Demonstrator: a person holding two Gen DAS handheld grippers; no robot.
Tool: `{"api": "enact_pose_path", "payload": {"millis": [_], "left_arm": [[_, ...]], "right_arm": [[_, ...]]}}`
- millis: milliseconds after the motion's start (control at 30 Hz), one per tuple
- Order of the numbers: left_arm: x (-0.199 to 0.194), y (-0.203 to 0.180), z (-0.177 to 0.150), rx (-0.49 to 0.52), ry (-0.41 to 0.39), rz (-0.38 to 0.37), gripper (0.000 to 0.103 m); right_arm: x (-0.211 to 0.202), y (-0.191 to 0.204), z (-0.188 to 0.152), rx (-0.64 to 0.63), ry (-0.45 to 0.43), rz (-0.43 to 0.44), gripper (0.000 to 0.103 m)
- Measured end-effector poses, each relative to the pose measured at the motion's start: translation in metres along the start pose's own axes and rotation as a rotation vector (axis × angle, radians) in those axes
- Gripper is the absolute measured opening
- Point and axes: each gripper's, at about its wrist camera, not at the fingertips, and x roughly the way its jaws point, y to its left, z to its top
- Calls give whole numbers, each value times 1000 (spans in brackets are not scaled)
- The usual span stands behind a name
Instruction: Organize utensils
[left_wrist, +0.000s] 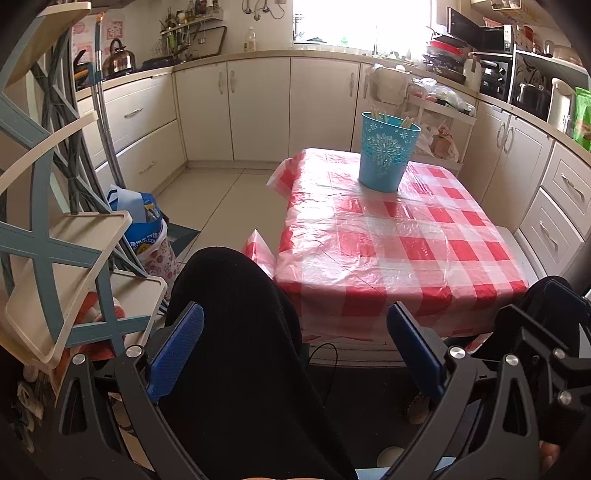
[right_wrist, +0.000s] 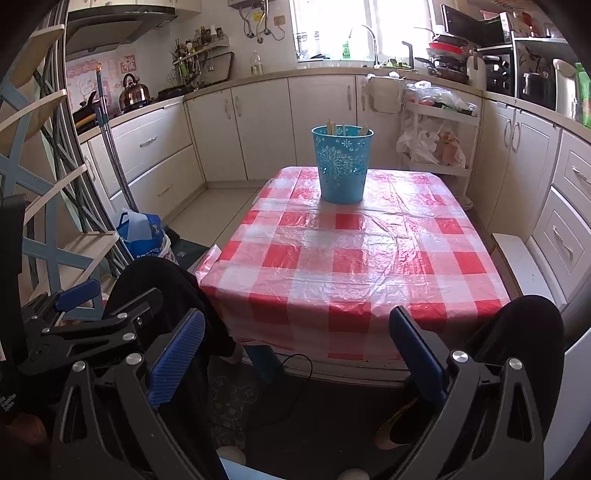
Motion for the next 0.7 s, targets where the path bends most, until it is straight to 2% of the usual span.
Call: {"api": "enact_pose_path", "payload": {"millis": [300, 700], "left_arm": [[-8, -13, -2, 37, -1, -4, 95], [-18, -16, -1, 51, -10, 2, 95]], "right_arm": [[-18, -19, -6, 69, -25, -15, 96], [-25, -14, -10, 55, -60, 16, 96]]}}
